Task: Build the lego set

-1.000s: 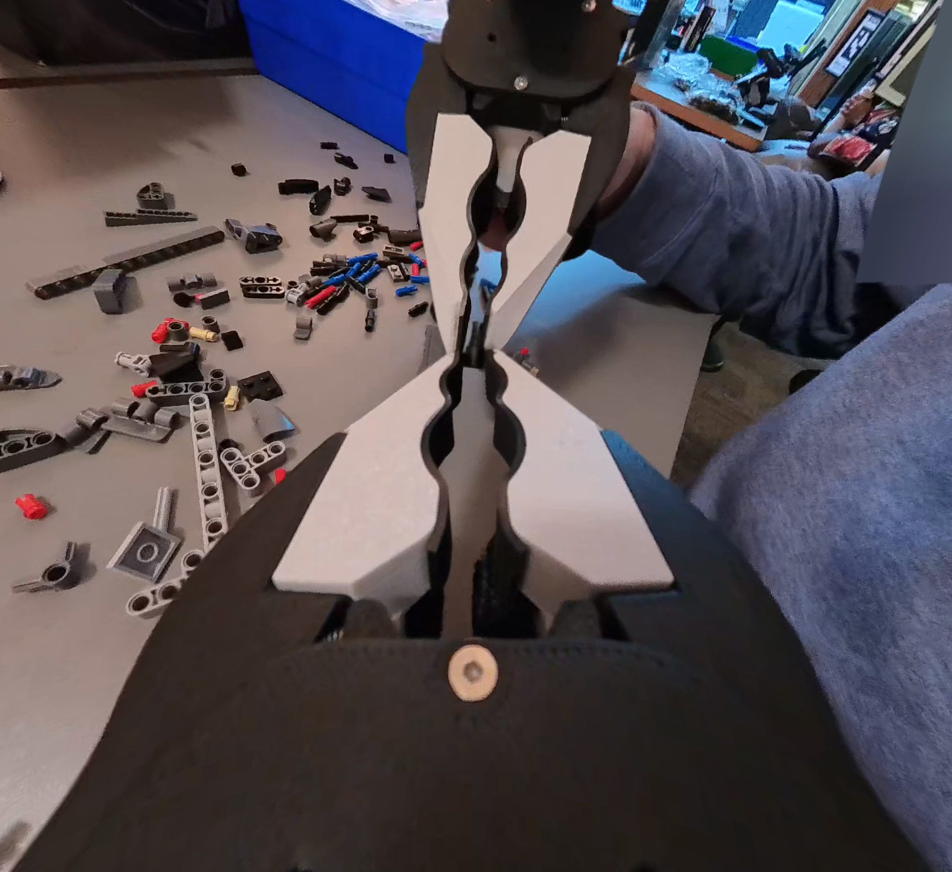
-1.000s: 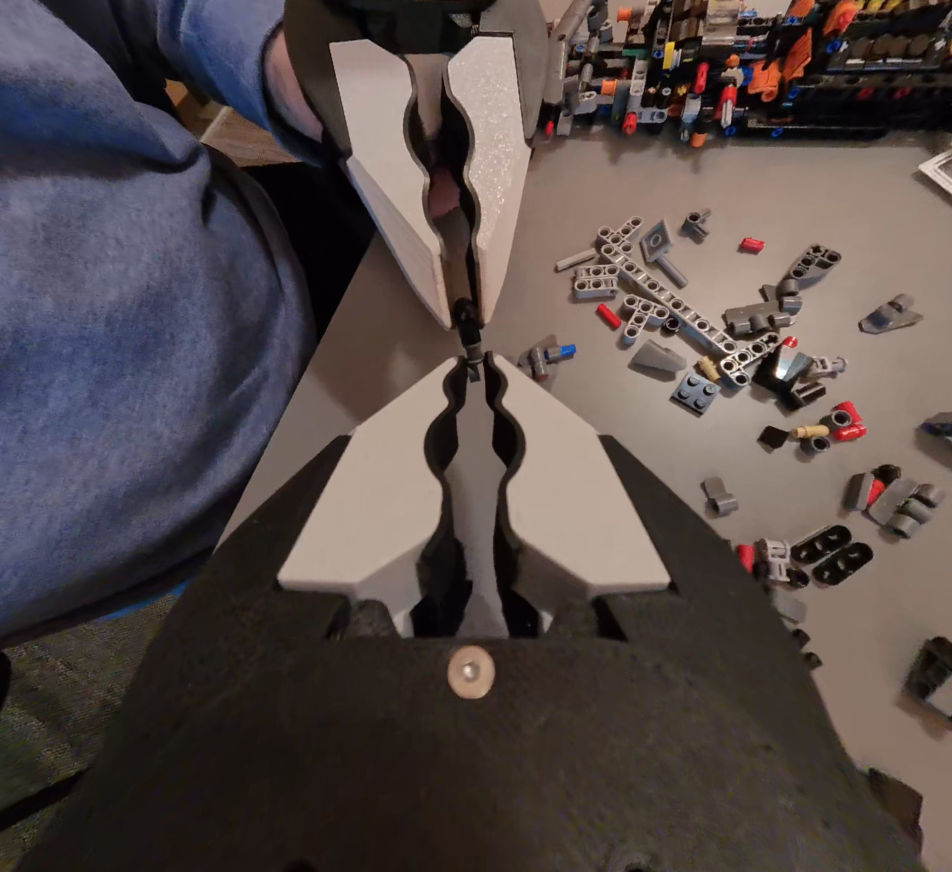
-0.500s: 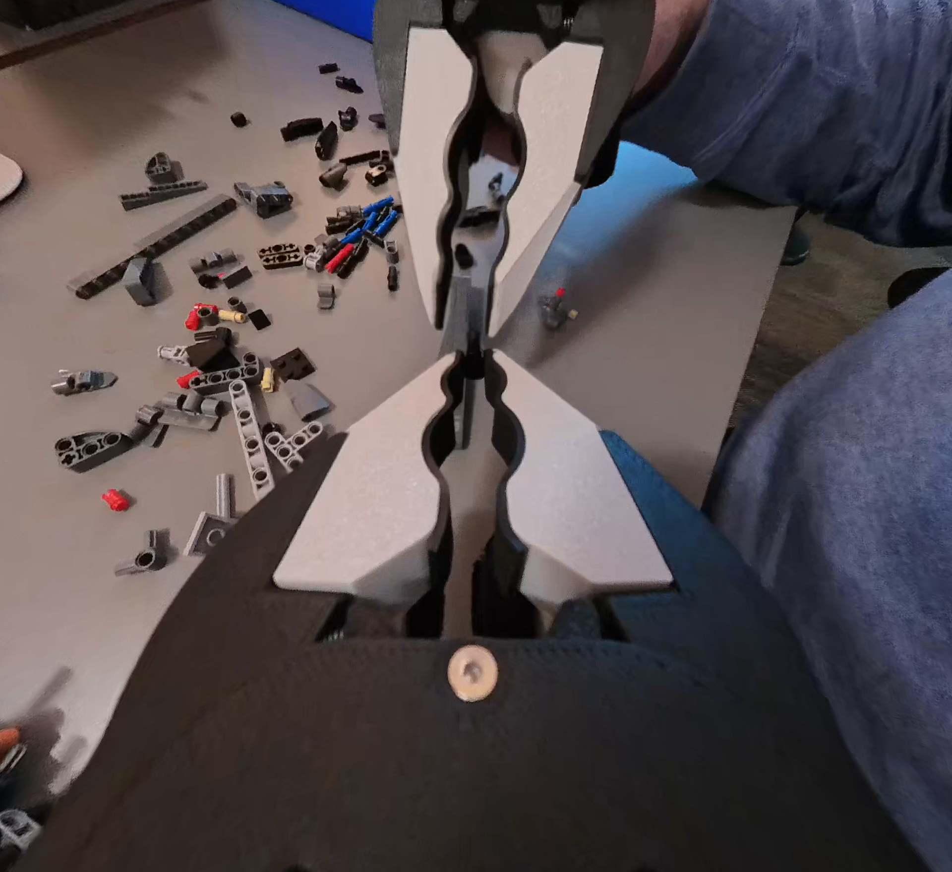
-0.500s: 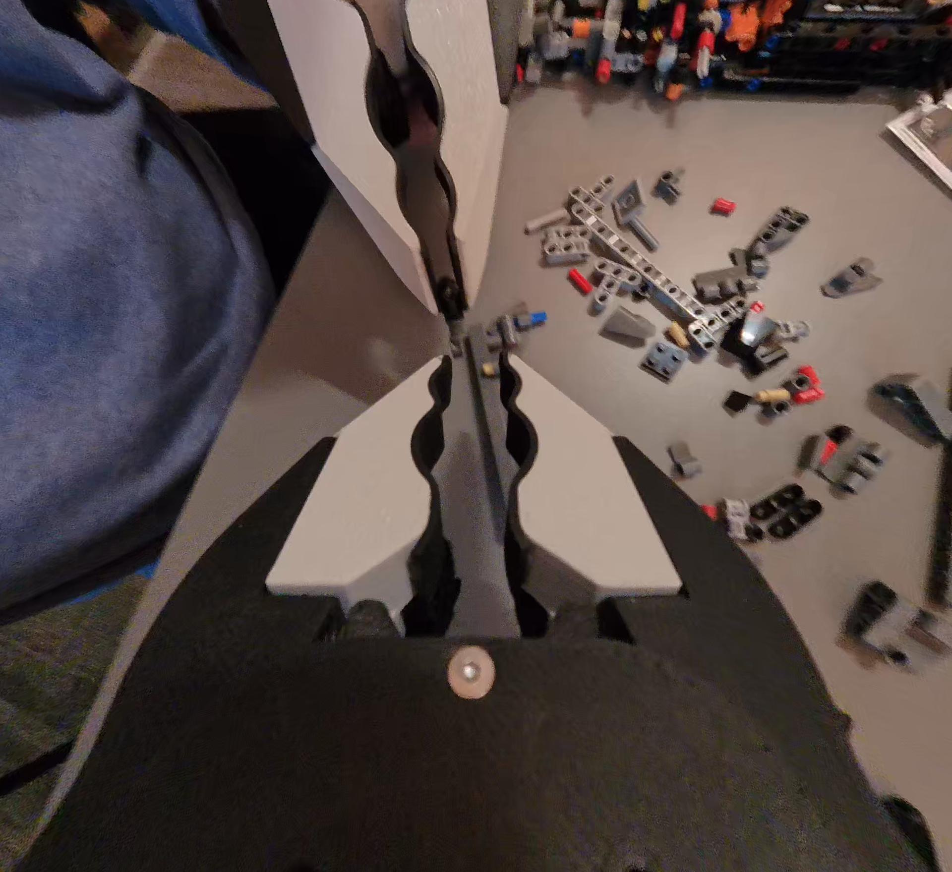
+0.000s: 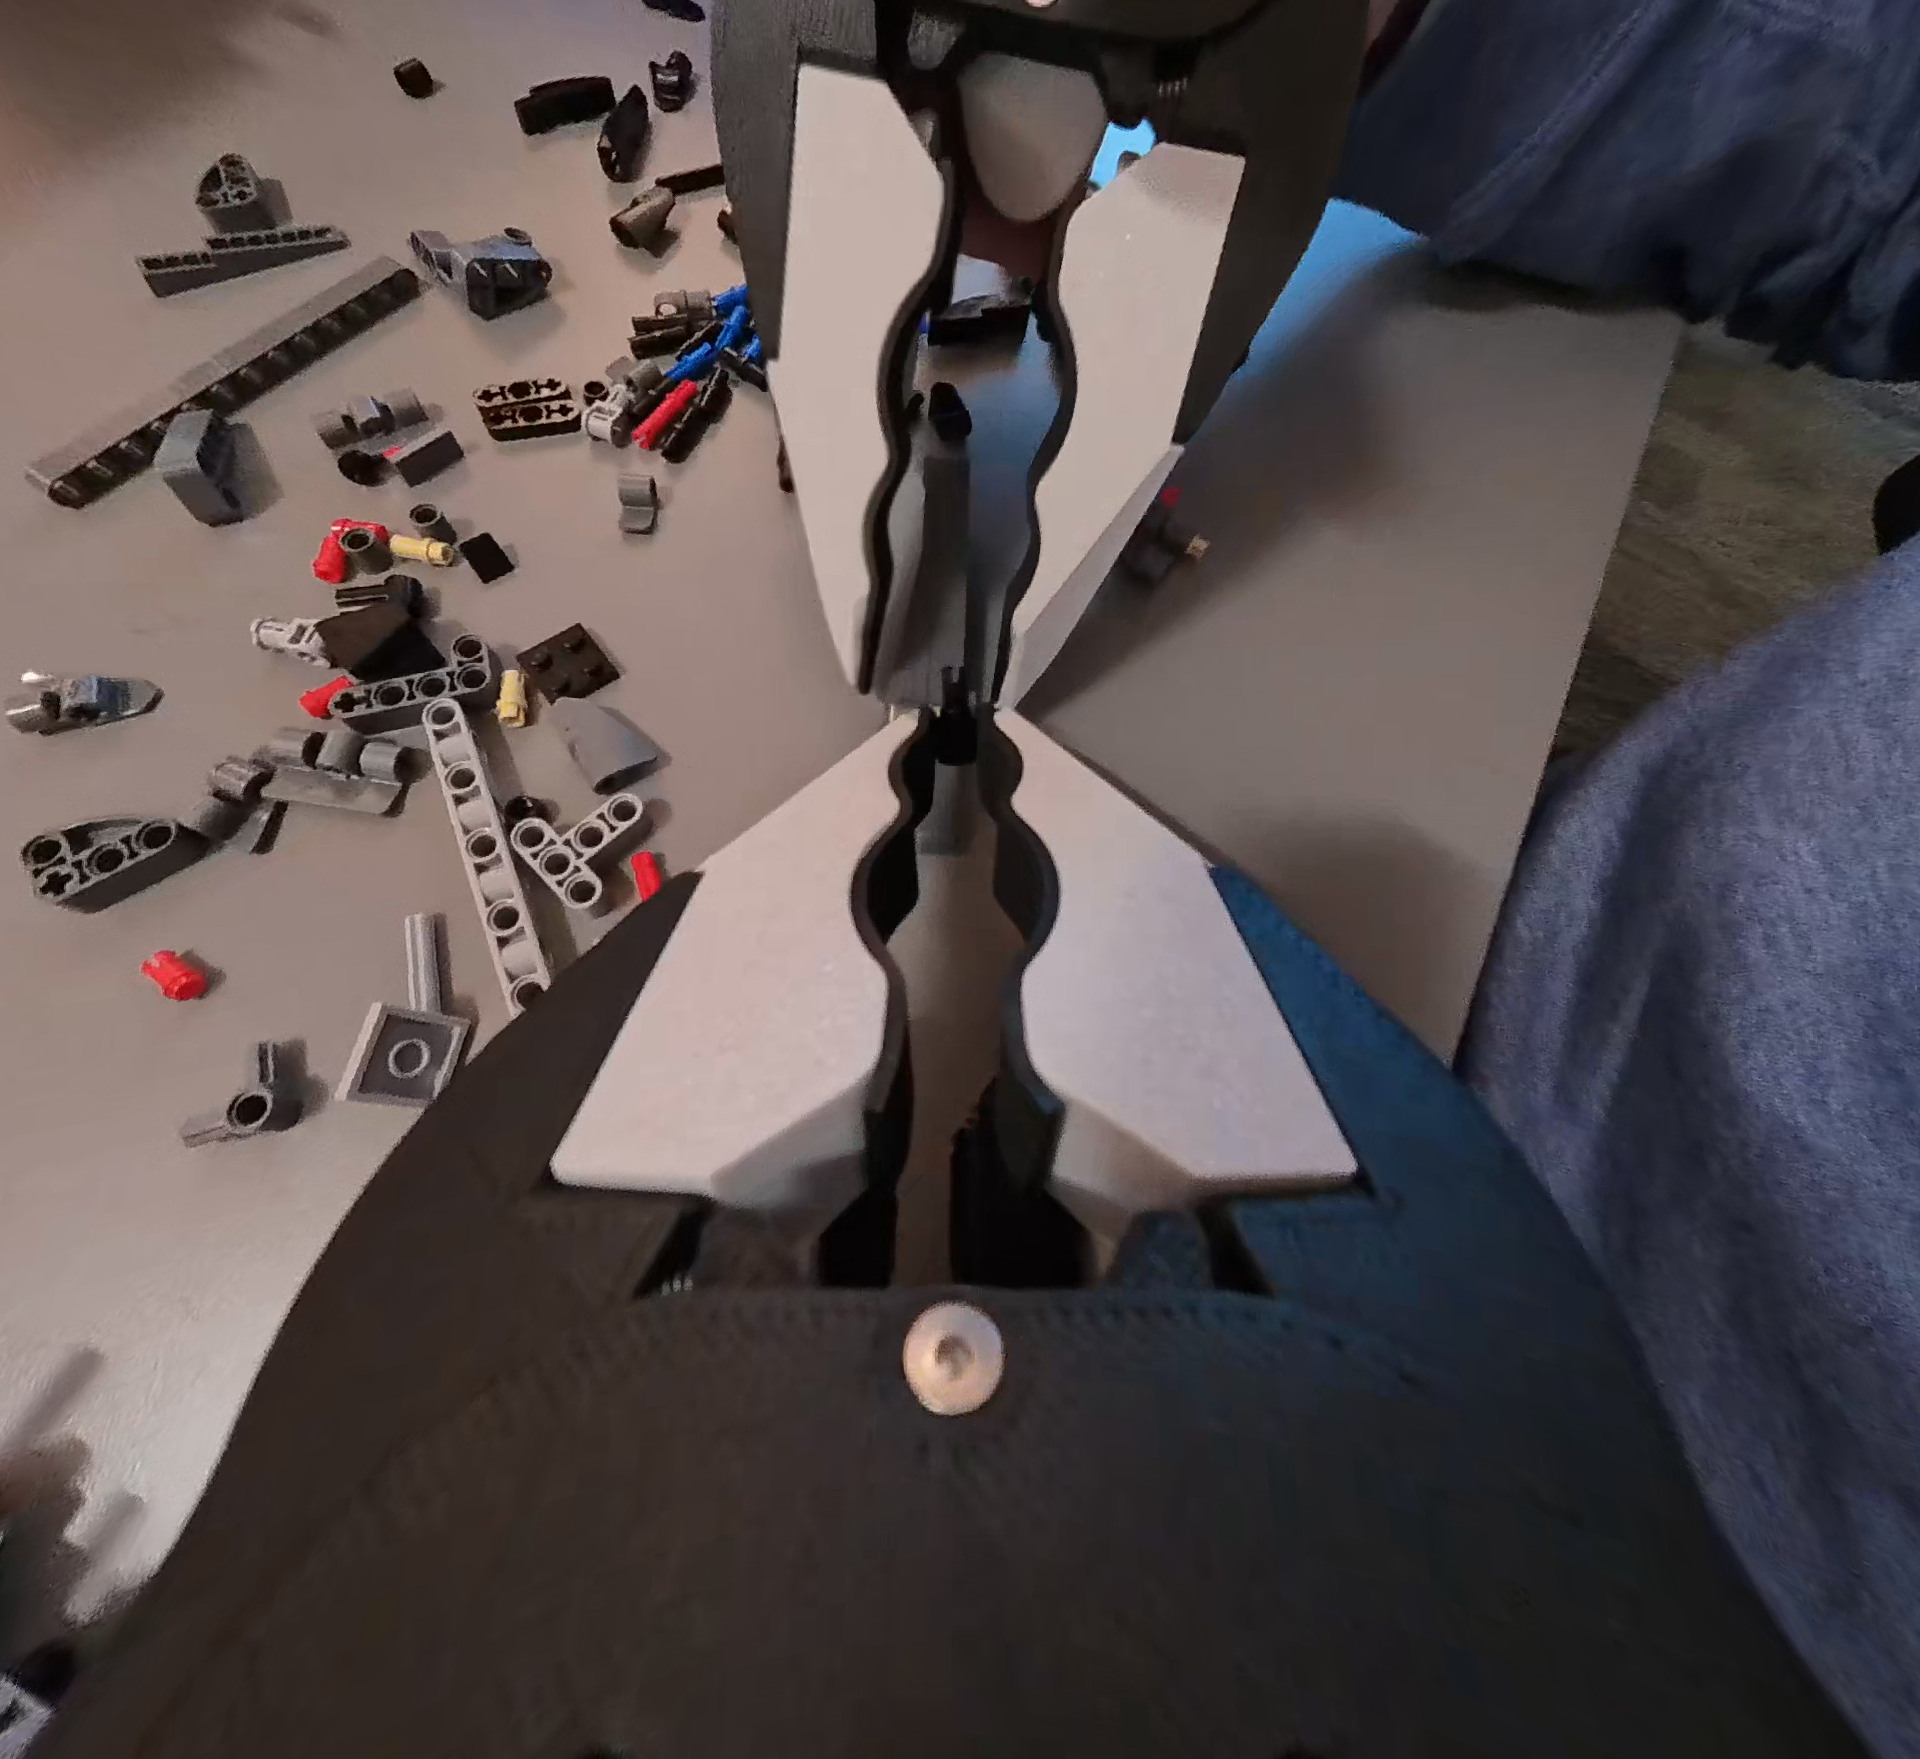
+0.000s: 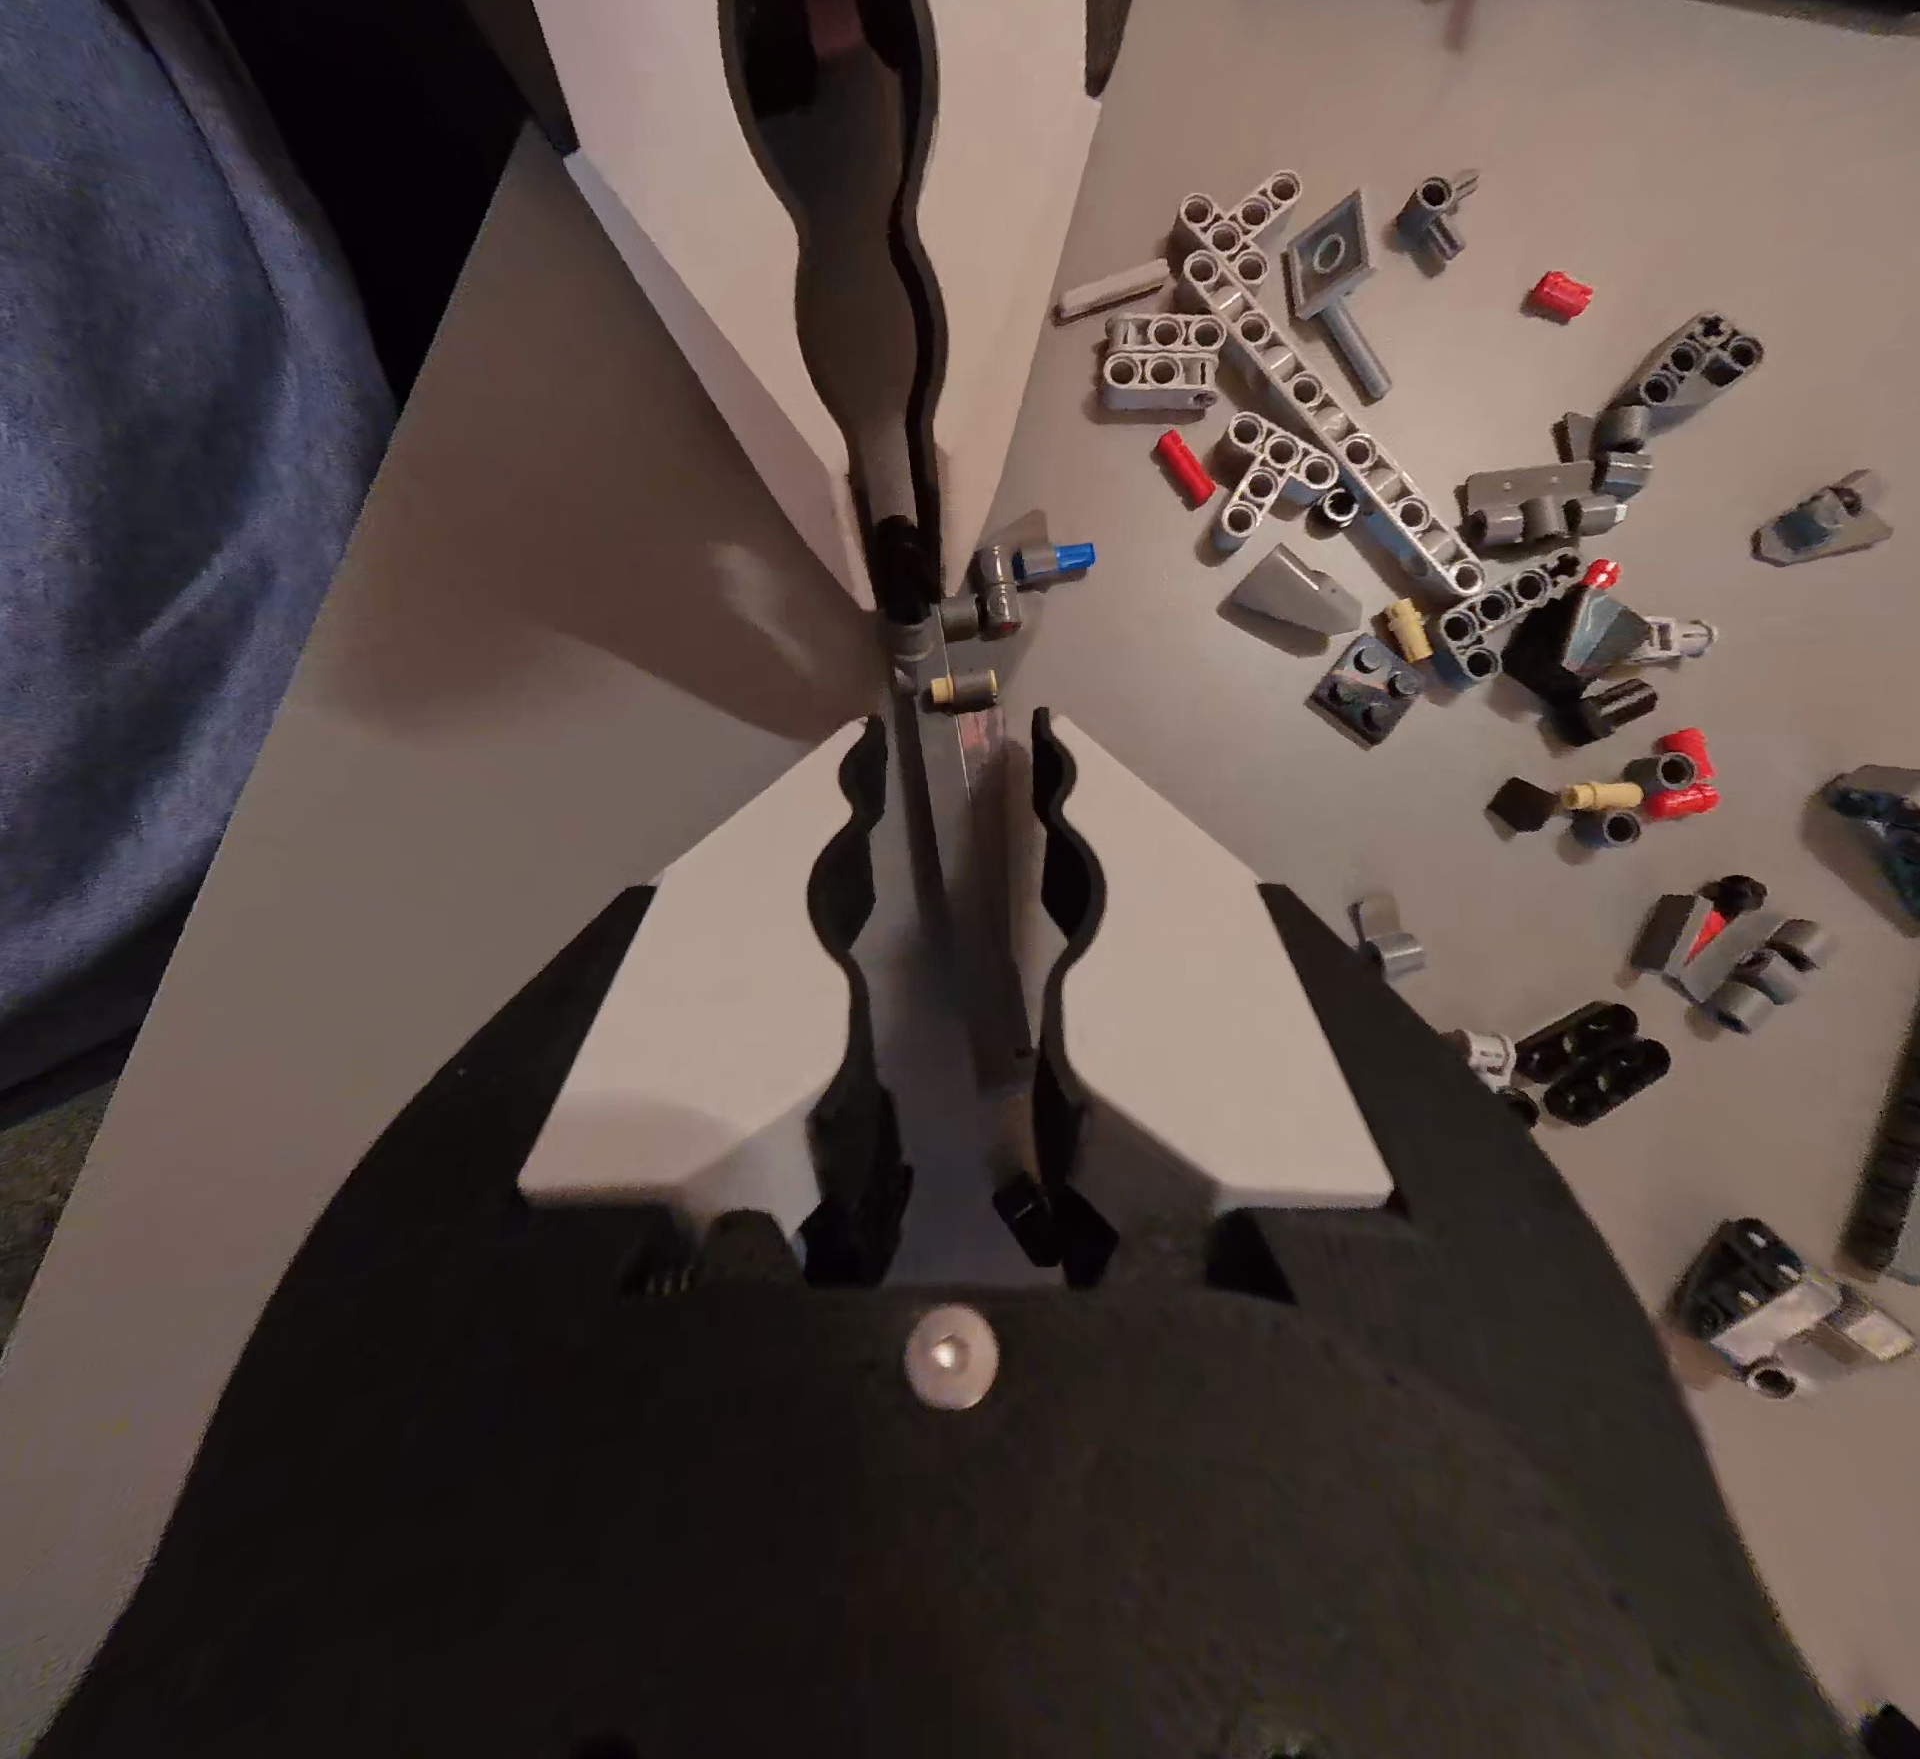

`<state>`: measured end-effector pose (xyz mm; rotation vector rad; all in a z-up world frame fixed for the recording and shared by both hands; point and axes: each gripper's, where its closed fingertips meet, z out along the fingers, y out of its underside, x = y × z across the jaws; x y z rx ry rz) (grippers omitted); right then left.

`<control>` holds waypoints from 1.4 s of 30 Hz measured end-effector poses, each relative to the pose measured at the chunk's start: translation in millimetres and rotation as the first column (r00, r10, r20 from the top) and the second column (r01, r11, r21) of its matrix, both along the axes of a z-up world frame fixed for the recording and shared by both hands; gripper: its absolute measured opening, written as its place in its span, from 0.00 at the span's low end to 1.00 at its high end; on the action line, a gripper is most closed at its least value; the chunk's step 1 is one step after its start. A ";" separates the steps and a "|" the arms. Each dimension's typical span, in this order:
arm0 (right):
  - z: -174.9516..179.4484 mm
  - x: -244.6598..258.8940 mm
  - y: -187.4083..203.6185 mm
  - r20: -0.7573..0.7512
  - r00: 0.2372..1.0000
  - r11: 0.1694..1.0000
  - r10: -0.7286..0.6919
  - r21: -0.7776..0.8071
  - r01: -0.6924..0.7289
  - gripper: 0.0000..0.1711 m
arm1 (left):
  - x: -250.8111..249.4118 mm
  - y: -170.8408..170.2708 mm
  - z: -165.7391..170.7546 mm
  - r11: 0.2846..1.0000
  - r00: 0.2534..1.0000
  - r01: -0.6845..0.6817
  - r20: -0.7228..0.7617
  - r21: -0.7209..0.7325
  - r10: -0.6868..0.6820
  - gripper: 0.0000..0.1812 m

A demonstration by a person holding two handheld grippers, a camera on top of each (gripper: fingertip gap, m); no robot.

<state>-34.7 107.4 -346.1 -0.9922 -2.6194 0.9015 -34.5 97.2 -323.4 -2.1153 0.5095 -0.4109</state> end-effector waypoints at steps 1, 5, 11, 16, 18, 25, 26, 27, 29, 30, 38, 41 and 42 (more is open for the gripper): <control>-0.7 0.3 -0.4 0.009 1.000 1.000 0.006 0.002 -0.006 0.14 | -1.5 0.3 -2.0 1.000 1.000 -0.007 -0.013 -0.007 0.007 0.03; -0.5 -1.9 -2.7 0.027 0.999 1.000 0.024 0.005 -0.024 0.13 | -3.5 1.2 -3.7 1.000 0.999 -0.013 -0.032 -0.009 0.013 0.03; -2.9 -4.5 -3.1 0.042 0.998 0.999 0.036 0.023 -0.037 0.11 | -4.1 3.3 -4.9 1.000 1.000 -0.012 -0.026 -0.019 0.011 0.03; -3.1 -6.6 -1.9 0.037 0.999 1.000 0.023 0.015 -0.024 0.09 | -4.4 4.6 -6.2 1.000 1.000 -0.015 -0.028 -0.028 0.014 0.03; -3.3 -6.8 -2.3 0.039 0.999 1.000 0.021 0.004 -0.021 0.09 | -4.7 3.9 -6.4 0.999 1.000 -0.014 -0.024 -0.032 0.013 0.03; -6.4 -6.7 -3.9 0.067 0.998 0.999 0.013 -0.031 -0.010 0.11 | -5.6 1.6 -7.6 0.999 1.000 -0.003 -0.027 -0.041 0.002 0.03; -6.3 -7.3 -3.0 0.064 0.998 1.000 0.010 -0.029 -0.008 0.09 | -5.9 1.6 -7.8 0.999 1.000 -0.003 -0.026 -0.043 0.002 0.03; -6.3 -7.3 -3.0 0.064 0.998 0.999 0.010 -0.031 -0.008 0.09 | -5.9 1.5 -7.7 0.999 1.000 -0.001 -0.026 -0.044 0.000 0.03; -6.3 -7.2 -3.5 0.065 0.998 0.999 0.012 -0.036 -0.009 0.09 | -6.0 0.9 -7.8 0.999 1.000 0.005 -0.029 -0.048 -0.006 0.03; -6.3 -7.2 -3.5 0.063 0.998 0.999 0.014 -0.035 -0.011 0.09 | -6.2 0.9 -8.0 0.999 0.999 0.007 -0.032 -0.050 -0.009 0.03; -4.9 -7.5 -4.4 0.075 0.997 0.998 0.010 -0.063 -0.005 0.11 | -8.8 0.4 -9.2 0.997 1.000 0.012 -0.021 -0.074 -0.014 0.03; -2.2 -8.0 -4.4 0.075 0.997 0.997 0.008 -0.080 -0.002 0.11 | -9.0 -0.2 -9.7 0.997 1.000 0.017 -0.023 -0.081 -0.019 0.03; -1.4 -7.9 -4.2 0.076 0.997 0.997 0.006 -0.083 0.000 0.11 | -9.3 -0.3 -9.6 0.996 1.000 0.016 -0.021 -0.083 -0.017 0.03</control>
